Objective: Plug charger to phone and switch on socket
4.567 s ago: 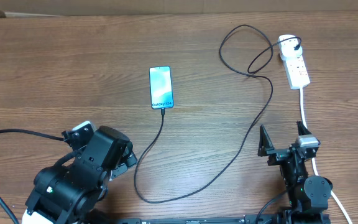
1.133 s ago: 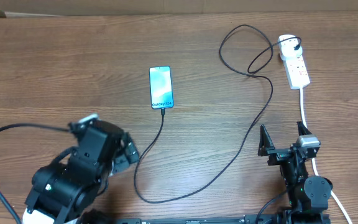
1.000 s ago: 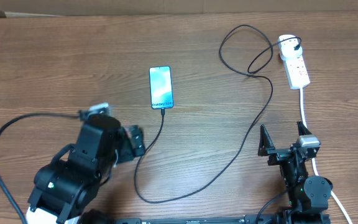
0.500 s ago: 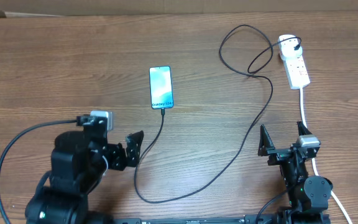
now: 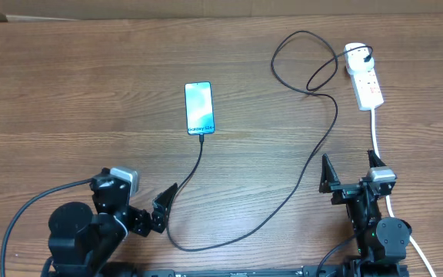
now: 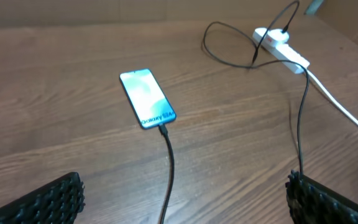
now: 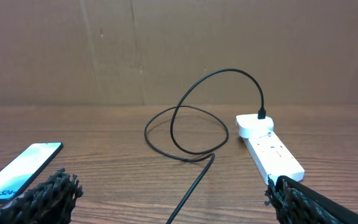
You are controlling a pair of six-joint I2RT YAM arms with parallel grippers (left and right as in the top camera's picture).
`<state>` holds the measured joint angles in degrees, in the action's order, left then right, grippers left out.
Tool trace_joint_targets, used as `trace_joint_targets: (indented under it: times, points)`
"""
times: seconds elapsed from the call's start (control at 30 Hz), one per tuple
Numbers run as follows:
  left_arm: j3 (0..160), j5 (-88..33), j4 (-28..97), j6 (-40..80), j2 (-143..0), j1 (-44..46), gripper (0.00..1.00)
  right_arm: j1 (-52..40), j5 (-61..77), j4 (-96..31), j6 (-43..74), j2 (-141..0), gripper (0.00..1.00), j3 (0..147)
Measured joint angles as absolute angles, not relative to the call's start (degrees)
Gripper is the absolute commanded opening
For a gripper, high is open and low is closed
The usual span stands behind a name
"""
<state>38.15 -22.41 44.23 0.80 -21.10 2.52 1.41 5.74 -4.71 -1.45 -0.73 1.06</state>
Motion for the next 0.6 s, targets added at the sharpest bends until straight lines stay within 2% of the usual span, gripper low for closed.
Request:
trace_joint_targets:
  times: [0.4,0.6]
  points:
    - [27.1,-24.3,32.9,-0.2,-11.1,-1.5,1.0,1.4,5.7,-4.7,-1.4,-0.7,1.0,1.1]
    - [24.6,-24.5,32.5,-0.2,-7.2,-4.1,1.0,1.4,5.8,-4.7,-1.4,-0.7,1.0,1.1]
